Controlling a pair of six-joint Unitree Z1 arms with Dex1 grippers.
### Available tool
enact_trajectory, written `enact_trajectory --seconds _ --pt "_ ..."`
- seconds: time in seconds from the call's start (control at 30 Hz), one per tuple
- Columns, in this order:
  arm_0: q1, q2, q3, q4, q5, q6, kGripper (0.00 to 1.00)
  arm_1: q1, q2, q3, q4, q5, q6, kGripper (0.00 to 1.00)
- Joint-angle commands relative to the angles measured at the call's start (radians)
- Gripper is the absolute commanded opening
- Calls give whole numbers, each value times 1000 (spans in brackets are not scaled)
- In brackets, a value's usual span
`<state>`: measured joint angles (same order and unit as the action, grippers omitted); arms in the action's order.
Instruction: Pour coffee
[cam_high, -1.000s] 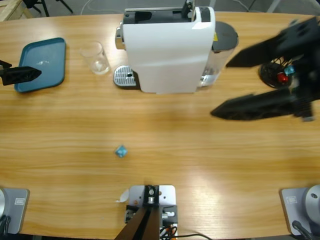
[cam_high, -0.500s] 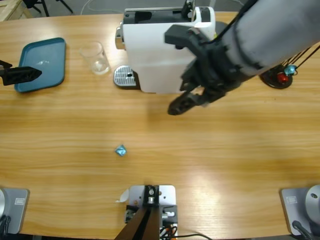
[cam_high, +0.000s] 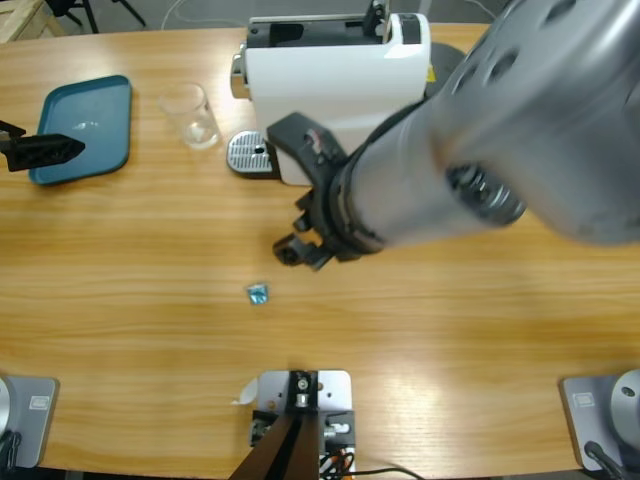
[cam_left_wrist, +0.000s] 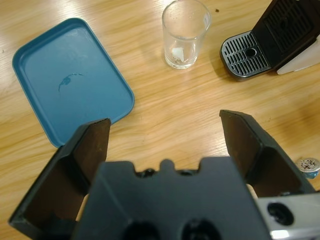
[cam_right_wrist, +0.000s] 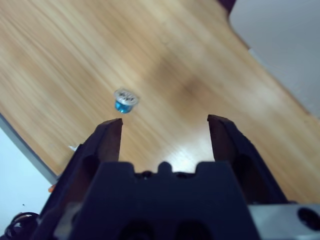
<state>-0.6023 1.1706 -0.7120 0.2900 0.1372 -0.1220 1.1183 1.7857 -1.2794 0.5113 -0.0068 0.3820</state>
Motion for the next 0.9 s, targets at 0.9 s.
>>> enact_trajectory --seconds 0.9 --pt "-5 34 24 -8 -5 -1 941 204 238 34 -147 -98 582 683"
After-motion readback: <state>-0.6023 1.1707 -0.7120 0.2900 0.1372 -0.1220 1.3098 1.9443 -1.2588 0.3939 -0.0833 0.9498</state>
